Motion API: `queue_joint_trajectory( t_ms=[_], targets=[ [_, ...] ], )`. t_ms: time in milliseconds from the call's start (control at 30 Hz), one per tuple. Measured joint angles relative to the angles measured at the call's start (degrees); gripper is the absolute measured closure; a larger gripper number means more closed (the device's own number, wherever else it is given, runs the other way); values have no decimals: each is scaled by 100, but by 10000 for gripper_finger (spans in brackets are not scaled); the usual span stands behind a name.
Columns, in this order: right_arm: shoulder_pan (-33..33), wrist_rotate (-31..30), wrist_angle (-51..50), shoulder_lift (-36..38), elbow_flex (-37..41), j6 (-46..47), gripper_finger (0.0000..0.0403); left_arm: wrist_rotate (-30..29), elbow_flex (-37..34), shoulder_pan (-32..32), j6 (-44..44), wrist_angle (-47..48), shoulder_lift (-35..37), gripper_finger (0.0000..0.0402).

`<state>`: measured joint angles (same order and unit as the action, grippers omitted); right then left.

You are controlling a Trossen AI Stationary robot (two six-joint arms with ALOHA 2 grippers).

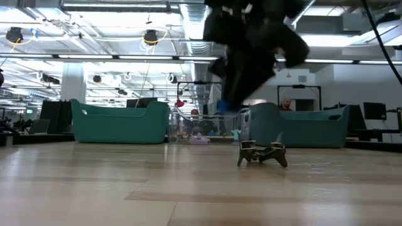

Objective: Pick and place Stapler, Stapler remover, tape
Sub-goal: Put the blue stapler into the dark blue bin

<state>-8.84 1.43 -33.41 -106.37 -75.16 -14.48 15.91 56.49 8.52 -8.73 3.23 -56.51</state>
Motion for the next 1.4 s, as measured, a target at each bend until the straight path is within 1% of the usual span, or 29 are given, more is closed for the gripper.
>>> queue_joint_trajectory(
  t_ms=[267,500,700,933,1233,1400],
  targets=[
    [314,-9,-46,756,-2,17,306,-1,0,1,2,-34,0,380],
    [644,1,-64,1185,-2,100,306,-1,0,1,1,-50,2,380],
    [1069,7,-178,1324,-2,297,306,-1,0,1,0,-77,2,380],
    [1653,5,-704,1519,-2,387,306,1,0,-1,2,-82,2,380],
    [2538,-31,-1062,1761,77,420,306,1,0,-1,2,-82,2,380],
    [3070,-42,-1330,1760,79,657,306,1,0,-1,2,-86,2,380]
  ],
)
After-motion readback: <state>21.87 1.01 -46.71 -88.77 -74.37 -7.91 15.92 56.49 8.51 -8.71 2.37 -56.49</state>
